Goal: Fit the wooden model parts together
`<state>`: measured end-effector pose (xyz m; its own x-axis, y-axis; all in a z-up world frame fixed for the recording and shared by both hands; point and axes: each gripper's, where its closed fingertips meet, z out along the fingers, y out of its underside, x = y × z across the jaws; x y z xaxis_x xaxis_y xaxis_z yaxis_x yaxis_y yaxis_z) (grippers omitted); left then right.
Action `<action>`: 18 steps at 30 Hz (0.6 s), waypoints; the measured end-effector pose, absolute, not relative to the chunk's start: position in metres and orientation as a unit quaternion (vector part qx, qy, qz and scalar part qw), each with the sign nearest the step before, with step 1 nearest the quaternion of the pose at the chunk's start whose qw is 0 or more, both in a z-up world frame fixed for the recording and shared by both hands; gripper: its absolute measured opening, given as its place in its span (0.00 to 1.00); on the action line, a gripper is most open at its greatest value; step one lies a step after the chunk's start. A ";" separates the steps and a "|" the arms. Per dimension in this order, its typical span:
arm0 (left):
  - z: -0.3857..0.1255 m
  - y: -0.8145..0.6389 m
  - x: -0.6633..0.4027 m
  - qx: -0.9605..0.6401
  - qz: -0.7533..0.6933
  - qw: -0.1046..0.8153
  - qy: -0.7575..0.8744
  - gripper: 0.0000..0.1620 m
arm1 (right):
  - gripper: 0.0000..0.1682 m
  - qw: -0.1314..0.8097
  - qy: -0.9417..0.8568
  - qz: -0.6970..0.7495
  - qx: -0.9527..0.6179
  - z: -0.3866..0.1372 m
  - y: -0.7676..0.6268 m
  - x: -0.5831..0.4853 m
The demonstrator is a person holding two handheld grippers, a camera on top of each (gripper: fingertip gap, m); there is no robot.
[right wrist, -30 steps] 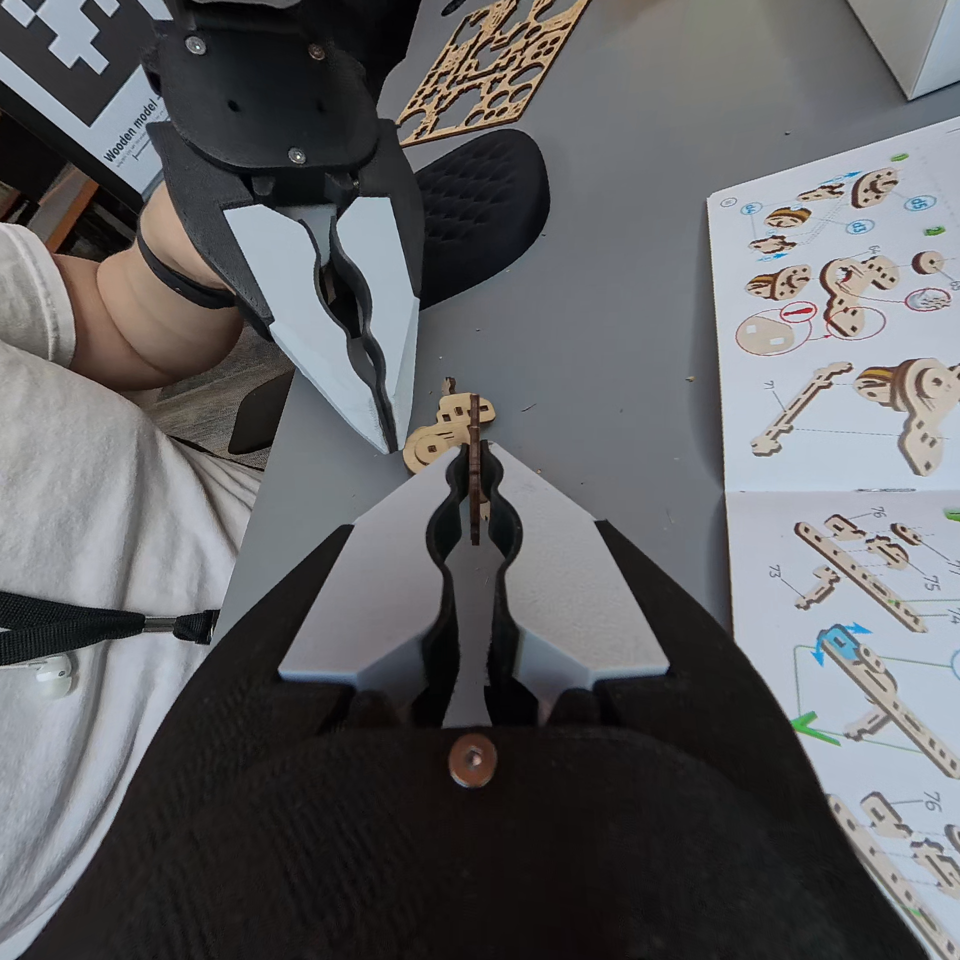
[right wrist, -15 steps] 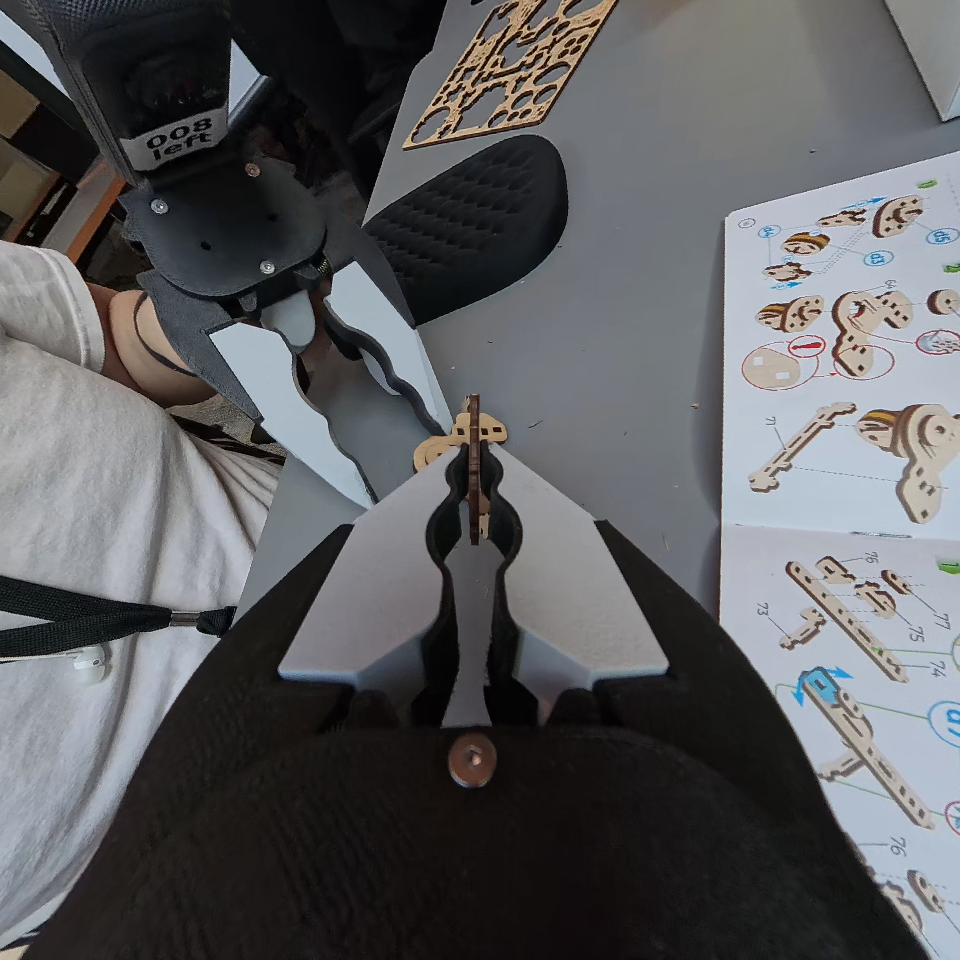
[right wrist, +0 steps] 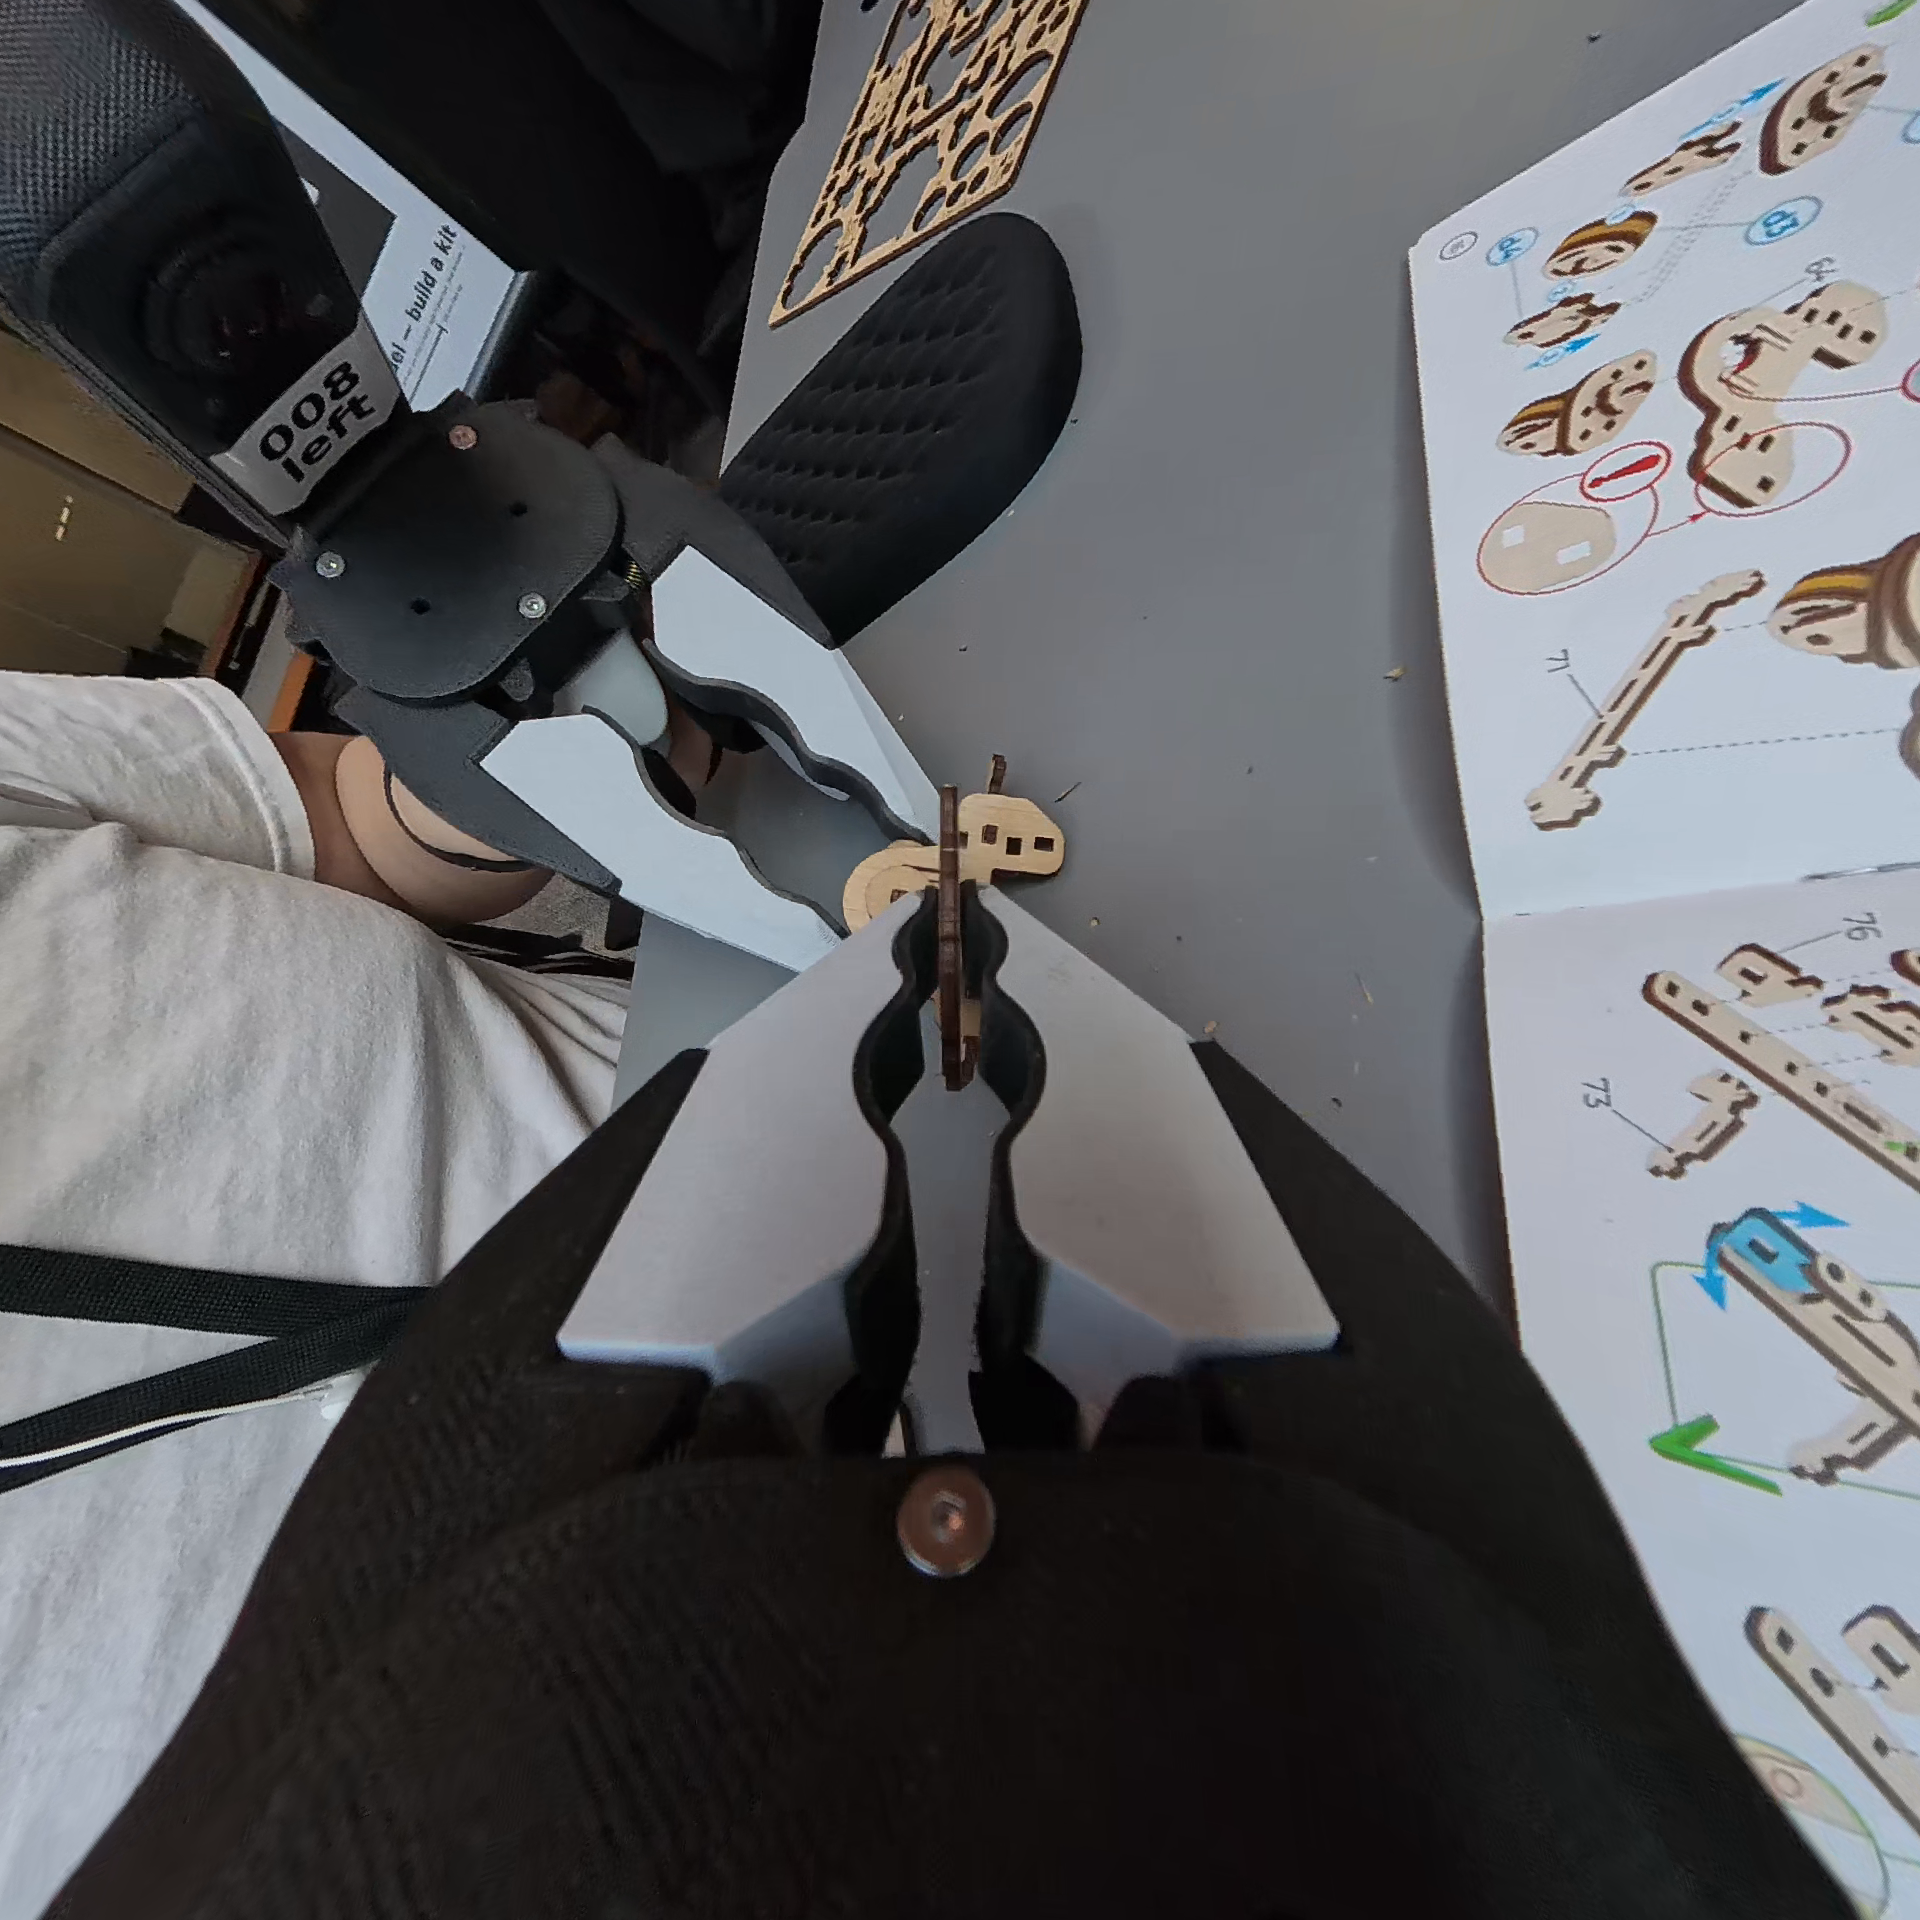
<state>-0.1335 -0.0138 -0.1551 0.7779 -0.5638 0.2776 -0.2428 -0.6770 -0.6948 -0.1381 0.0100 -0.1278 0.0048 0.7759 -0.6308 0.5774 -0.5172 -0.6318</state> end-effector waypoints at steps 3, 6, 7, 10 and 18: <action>-0.153 -0.014 -0.133 -0.880 -0.279 0.322 0.212 0.16 | 0.01 0.079 -0.456 0.534 -0.708 -0.126 0.009 -0.136; -0.149 -0.015 -0.132 -0.874 -0.332 0.301 0.189 0.16 | 0.01 0.065 -0.427 0.555 -0.711 -0.122 0.010 -0.135; -0.147 -0.015 -0.132 -0.871 -0.349 0.294 0.181 0.16 | 0.01 0.059 -0.417 0.563 -0.711 -0.120 0.011 -0.135; -0.142 -0.014 -0.131 -0.863 -0.368 0.293 0.186 0.16 | 0.01 0.049 -0.390 0.589 -0.706 -0.115 0.012 -0.135; -0.151 -0.013 -0.135 -0.862 -0.228 0.314 0.325 0.16 | 0.01 0.053 -0.416 0.562 -0.712 -0.127 0.008 -0.138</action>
